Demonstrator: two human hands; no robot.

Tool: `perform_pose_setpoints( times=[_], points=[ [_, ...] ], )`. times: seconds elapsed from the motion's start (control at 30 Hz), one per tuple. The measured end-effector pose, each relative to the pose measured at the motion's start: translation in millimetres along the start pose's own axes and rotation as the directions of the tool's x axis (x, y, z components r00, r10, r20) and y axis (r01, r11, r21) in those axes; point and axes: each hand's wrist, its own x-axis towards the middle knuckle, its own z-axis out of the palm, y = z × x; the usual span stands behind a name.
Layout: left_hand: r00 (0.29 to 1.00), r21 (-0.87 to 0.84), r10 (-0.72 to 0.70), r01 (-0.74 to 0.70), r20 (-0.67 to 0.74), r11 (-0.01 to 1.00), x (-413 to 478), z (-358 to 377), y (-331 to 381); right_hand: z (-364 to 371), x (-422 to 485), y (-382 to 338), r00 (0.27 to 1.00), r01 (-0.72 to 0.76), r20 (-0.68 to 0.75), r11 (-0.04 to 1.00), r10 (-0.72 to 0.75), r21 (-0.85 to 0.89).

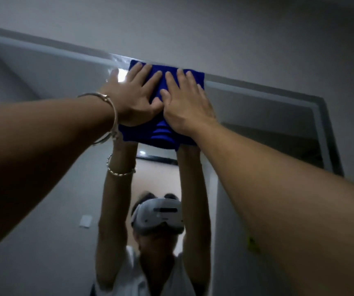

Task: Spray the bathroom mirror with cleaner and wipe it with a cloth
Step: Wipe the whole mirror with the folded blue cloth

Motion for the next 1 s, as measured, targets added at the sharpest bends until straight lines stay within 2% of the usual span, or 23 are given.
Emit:
perform_pose_setpoints(
  times=[0.13,0.27,0.43,0.67,1.0],
  points=[
    [1.0,-0.03,-0.007,0.007,-0.006,1.0,43,-13,56,-25,15,59,0.999,-0.038,-0.002,0.999,0.038,-0.034],
    [0.996,-0.051,0.062,-0.065,-0.062,0.997,51,-9,125,-28,-6,120,0.99,-0.107,-0.096,0.992,0.1,-0.074],
    [0.978,-0.047,0.175,-0.181,-0.113,0.982,37,-8,176,-32,-46,161,0.969,-0.196,-0.157,0.98,0.189,-0.03],
    [0.956,-0.149,0.281,-0.292,-0.091,0.945,-3,1,199,-29,-106,163,0.941,-0.301,-0.171,0.953,0.291,-0.032],
    [0.923,-0.208,0.351,-0.378,-0.156,0.902,-83,24,199,-20,-194,116,0.916,-0.399,-0.071,0.916,0.395,-0.05]
  ],
)
